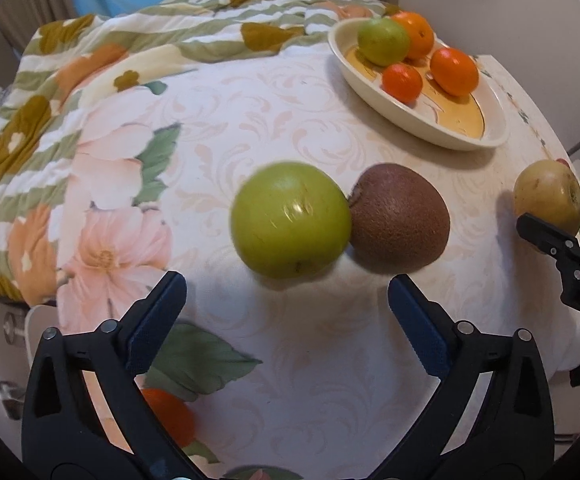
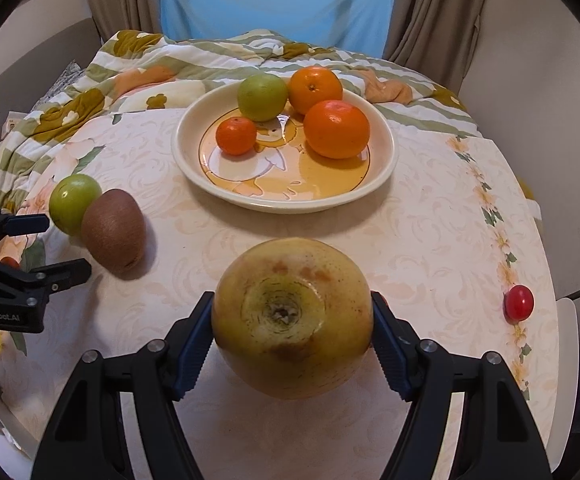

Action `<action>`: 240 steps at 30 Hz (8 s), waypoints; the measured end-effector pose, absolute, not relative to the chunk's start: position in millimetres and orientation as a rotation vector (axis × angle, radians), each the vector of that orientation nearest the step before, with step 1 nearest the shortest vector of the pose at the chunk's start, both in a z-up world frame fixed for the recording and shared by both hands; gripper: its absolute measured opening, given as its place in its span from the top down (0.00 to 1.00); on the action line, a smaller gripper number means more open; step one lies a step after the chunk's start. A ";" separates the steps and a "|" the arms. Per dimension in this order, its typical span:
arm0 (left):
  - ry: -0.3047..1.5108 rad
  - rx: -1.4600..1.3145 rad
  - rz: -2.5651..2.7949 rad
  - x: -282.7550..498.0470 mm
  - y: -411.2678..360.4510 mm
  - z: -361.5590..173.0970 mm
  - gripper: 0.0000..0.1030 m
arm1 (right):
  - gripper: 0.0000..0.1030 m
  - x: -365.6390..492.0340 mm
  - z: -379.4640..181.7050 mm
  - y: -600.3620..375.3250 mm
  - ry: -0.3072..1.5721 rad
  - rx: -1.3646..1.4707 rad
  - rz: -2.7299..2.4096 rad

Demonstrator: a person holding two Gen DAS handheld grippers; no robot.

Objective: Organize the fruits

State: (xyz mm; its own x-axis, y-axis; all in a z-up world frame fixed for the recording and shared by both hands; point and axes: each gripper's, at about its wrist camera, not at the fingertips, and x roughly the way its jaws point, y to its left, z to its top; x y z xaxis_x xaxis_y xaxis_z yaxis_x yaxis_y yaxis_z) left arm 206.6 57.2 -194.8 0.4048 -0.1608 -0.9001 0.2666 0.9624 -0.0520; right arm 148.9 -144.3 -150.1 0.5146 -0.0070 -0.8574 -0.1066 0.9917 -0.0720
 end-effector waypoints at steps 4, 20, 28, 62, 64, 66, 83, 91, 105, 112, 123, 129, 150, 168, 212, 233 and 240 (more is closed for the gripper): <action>1.107 0.159 -0.251 211.5 62.7 -190.7 0.00 | 0.33 149.9 -150.2 -146.2 1.030 -0.116 0.062; 1.101 0.385 -0.482 239.6 47.7 -190.0 0.14 | 0.33 154.4 -146.6 -153.2 1.020 -0.098 0.057; 1.100 0.410 -0.540 236.3 34.0 -195.4 0.38 | 0.33 155.4 -146.4 -152.9 1.022 -0.092 0.060; 0.977 0.175 -0.530 249.6 -1.0 -93.2 0.39 | 0.33 163.3 -49.8 -175.2 0.879 -0.036 0.047; 0.982 0.158 -0.527 258.5 -19.2 -94.9 0.39 | 0.33 169.1 -49.1 -184.7 0.878 -0.034 0.057; 0.992 0.145 -0.527 264.5 -34.6 -98.8 0.39 | 0.33 176.5 -50.1 -194.1 0.883 -0.037 0.067; 1.108 0.222 -0.487 297.8 -129.3 -159.0 0.39 | 0.33 224.3 -77.9 -250.9 0.952 -0.045 0.144; 1.097 0.191 -0.453 297.2 -126.3 -154.5 0.00 | 0.33 234.2 -76.9 -259.9 0.949 -0.037 0.157; 1.032 0.146 -0.349 283.8 -85.3 -113.4 0.00 | 0.33 241.1 -60.4 -242.1 0.915 -0.068 0.206; 1.001 0.078 -0.203 270.8 -30.3 -90.1 0.00 | 0.33 254.0 -56.3 -212.1 0.899 -0.088 0.288; 1.004 -0.031 -0.037 252.6 35.9 -93.4 0.00 | 0.33 289.5 -93.0 -167.7 0.948 -0.130 0.398; 0.994 -0.068 0.012 248.8 49.6 -97.7 0.00 | 0.33 304.7 -110.4 -157.3 0.964 -0.146 0.426; 0.955 -0.122 0.115 219.5 52.7 -88.6 0.00 | 0.00 290.7 -91.4 -156.0 0.835 -0.173 0.482; 0.847 -0.073 0.084 157.4 65.0 -29.9 0.00 | 0.00 201.0 -13.9 -180.5 0.779 -0.130 0.360; 1.070 0.335 -0.422 215.5 -22.2 -191.6 0.08 | 0.19 155.1 -156.2 -212.3 1.096 -0.044 0.174; 1.090 0.277 -0.398 218.1 -18.4 -197.4 0.29 | 0.35 157.2 -169.1 -217.0 1.133 -0.014 0.183; 1.090 0.247 -0.361 216.7 -12.1 -196.2 0.29 | 0.46 161.0 -171.9 -215.7 1.130 -0.020 0.177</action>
